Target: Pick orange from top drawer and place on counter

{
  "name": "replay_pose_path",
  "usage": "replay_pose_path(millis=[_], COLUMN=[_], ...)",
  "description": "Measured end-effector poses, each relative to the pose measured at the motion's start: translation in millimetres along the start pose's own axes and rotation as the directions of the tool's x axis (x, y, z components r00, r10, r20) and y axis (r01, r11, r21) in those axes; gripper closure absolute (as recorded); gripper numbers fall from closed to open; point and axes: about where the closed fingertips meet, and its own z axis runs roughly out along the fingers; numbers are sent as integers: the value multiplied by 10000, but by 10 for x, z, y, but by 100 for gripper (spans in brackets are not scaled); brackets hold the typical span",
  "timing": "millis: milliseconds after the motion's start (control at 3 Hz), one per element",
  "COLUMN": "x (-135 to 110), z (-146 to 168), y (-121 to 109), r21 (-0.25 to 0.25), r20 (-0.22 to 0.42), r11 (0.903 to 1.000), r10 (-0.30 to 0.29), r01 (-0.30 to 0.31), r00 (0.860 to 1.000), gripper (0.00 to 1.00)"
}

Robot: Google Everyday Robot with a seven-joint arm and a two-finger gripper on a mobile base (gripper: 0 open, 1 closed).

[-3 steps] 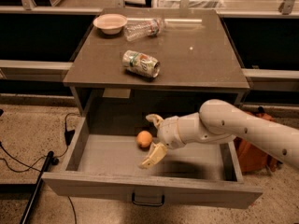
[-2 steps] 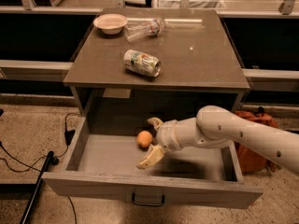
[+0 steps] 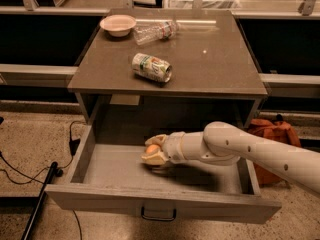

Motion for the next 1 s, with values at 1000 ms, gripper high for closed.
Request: replay_pose_path(millis=[1000], x=[-885], z=[-1090], y=[46], r21=[903], r20=[1270], r11=[9744], r10=[-2165], r01=[2061], r00=[9680], gripper=[100])
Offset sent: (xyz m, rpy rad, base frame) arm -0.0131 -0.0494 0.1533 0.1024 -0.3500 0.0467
